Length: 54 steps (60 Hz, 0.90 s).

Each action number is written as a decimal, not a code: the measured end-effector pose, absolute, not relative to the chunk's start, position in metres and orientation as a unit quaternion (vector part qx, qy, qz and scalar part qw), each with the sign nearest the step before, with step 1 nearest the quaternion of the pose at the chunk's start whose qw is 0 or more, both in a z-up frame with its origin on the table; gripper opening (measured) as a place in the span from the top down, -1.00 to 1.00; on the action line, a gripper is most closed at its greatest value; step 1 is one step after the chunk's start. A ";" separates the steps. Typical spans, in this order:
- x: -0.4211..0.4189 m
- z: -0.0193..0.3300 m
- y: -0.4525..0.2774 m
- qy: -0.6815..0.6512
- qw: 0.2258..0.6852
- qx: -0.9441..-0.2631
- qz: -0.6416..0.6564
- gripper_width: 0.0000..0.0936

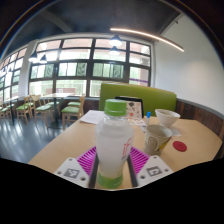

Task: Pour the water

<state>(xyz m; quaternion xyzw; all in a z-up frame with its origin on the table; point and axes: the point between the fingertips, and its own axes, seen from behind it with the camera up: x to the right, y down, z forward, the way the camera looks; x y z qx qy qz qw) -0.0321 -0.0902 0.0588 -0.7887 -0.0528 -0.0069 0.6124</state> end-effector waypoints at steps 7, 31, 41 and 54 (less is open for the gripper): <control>-0.027 0.057 -0.079 -0.030 0.606 -0.795 -0.020 0.09; -0.050 0.069 -0.057 -0.026 0.618 -0.786 0.027 0.42; -0.068 0.113 -0.024 0.072 0.621 -0.762 0.169 0.42; -0.051 0.170 0.015 0.303 0.506 -0.622 0.516 0.42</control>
